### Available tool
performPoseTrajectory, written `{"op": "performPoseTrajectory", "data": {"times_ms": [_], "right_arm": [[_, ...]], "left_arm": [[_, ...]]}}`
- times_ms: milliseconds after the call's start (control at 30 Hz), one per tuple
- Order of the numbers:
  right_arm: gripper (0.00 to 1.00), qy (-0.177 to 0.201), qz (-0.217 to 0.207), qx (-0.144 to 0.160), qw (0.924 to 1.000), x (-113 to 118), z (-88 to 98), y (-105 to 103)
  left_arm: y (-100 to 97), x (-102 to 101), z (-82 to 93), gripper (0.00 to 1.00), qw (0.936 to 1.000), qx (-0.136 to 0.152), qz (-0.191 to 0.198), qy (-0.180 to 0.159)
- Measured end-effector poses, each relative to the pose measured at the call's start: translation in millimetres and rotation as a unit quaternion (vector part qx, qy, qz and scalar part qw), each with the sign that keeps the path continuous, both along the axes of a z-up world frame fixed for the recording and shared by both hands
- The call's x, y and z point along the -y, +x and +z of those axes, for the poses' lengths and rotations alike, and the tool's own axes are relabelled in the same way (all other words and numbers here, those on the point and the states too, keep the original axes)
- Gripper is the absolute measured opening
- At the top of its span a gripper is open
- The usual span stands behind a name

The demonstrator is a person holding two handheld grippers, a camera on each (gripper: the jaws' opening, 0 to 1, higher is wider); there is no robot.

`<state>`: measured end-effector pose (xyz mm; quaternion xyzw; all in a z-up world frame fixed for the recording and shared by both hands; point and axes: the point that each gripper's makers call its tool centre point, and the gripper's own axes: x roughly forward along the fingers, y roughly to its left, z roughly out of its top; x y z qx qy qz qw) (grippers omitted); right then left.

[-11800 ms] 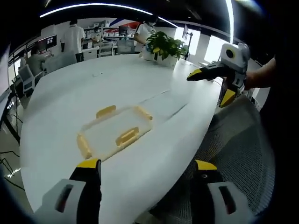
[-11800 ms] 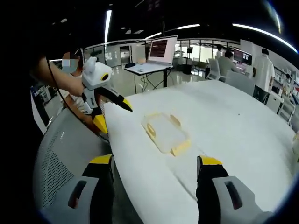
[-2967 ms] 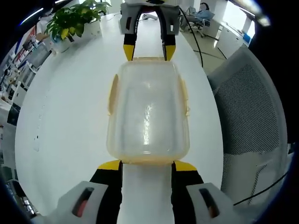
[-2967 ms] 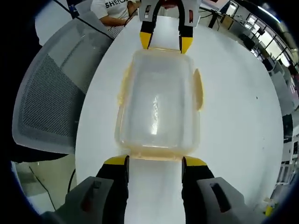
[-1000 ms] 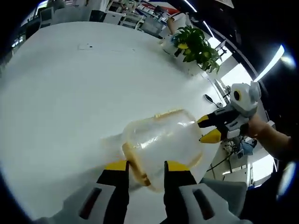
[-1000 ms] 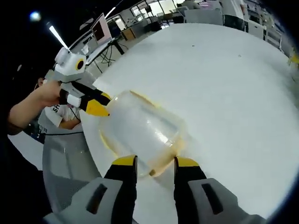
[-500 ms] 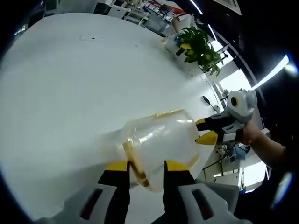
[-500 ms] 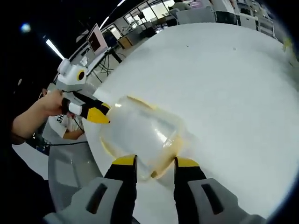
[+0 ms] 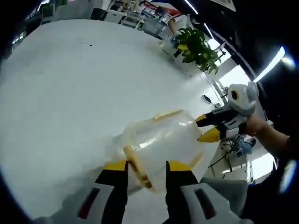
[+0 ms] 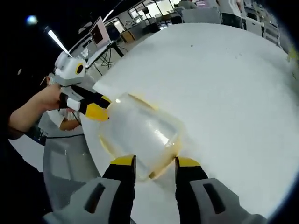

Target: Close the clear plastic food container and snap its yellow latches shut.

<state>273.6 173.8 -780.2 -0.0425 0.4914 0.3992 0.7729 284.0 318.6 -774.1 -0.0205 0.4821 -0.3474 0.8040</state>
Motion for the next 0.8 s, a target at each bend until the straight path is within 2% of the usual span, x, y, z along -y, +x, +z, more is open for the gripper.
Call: {"op": "performPoseTrajectory", "data": {"times_ms": [33, 67, 100, 133, 167, 200, 233, 300, 333, 367, 400, 433, 467, 533, 600, 633, 667, 733, 800], "right_arm": [[0.31, -0.020, 0.021, 0.016, 0.9995, 0, 1.3, 1], [0.34, -0.037, 0.049, 0.039, 0.9973, 0, 2.8, 4], [0.38, -0.068, 0.078, 0.086, 0.9909, 2, 4.6, 11], [0.41, -0.077, 0.103, 0.109, 0.9857, 1, 6.7, 13], [0.40, -0.085, 0.139, 0.124, 0.9788, -2, 8.8, 11], [0.37, -0.081, 0.149, 0.132, 0.9767, -5, 11.6, 11], [0.36, -0.074, 0.141, 0.139, 0.9773, -6, 15.6, 14], [0.41, -0.061, 0.147, 0.140, 0.9772, -9, 20.6, 14], [0.45, -0.041, 0.161, 0.148, 0.9750, -17, 25.0, 13], [0.50, -0.024, 0.181, 0.172, 0.9679, -24, 31.3, 15], [0.49, -0.020, 0.198, 0.177, 0.9639, -27, 32.6, 12], [0.46, -0.019, 0.222, 0.168, 0.9603, -29, 31.2, 5], [0.43, -0.019, 0.247, 0.170, 0.9537, -33, 30.5, -1], [0.41, -0.020, 0.266, 0.179, 0.9469, -38, 29.9, -3], [0.40, -0.017, 0.271, 0.180, 0.9455, -46, 29.5, -5], [0.40, -0.015, 0.270, 0.181, 0.9455, -48, 30.3, -4], [0.40, -0.010, 0.270, 0.181, 0.9457, -51, 31.6, -4], [0.39, 0.002, 0.266, 0.184, 0.9461, -59, 34.9, -2], [0.39, 0.004, 0.271, 0.186, 0.9443, -66, 33.8, -2]], "left_arm": [[5.8, -6, 2.0, 0.35, 0.9984, 0.036, -0.016, 0.042], [10.2, -6, 2.4, 0.40, 0.9952, 0.062, -0.042, 0.064], [11.0, -6, 5.7, 0.43, 0.9905, 0.083, -0.072, 0.082], [11.3, -5, 5.2, 0.42, 0.9877, 0.090, -0.091, 0.089], [10.4, -3, 8.8, 0.39, 0.9831, 0.102, -0.116, 0.099], [14.0, -3, 9.4, 0.37, 0.9803, 0.113, -0.125, 0.103], [15.8, -1, 12.9, 0.36, 0.9770, 0.126, -0.135, 0.106], [20.2, 10, 22.8, 0.37, 0.9671, 0.164, -0.166, 0.102], [20.7, 14, 26.2, 0.37, 0.9639, 0.174, -0.175, 0.102], [20.7, 18, 29.2, 0.38, 0.9603, 0.183, -0.185, 0.100], [20.4, 24, 32.3, 0.38, 0.9529, 0.198, -0.205, 0.105], [19.3, 27, 32.9, 0.38, 0.9469, 0.206, -0.221, 0.111], [17.2, 30, 32.6, 0.37, 0.9354, 0.219, -0.248, 0.125], [10.3, 40, 30.0, 0.37, 0.9218, 0.230, -0.285, 0.128], [2.3, 48, 25.7, 0.37, 0.9200, 0.220, -0.299, 0.126], [0.3, 50, 24.1, 0.36, 0.9166, 0.221, -0.307, 0.128], [-0.7, 50, 20.9, 0.36, 0.9092, 0.220, -0.321, 0.148], [-1.2, 54, 20.2, 0.35, 0.9008, 0.228, -0.332, 0.162], [-3.8, 60, 19.3, 0.34, 0.9006, 0.227, -0.338, 0.152]]}}
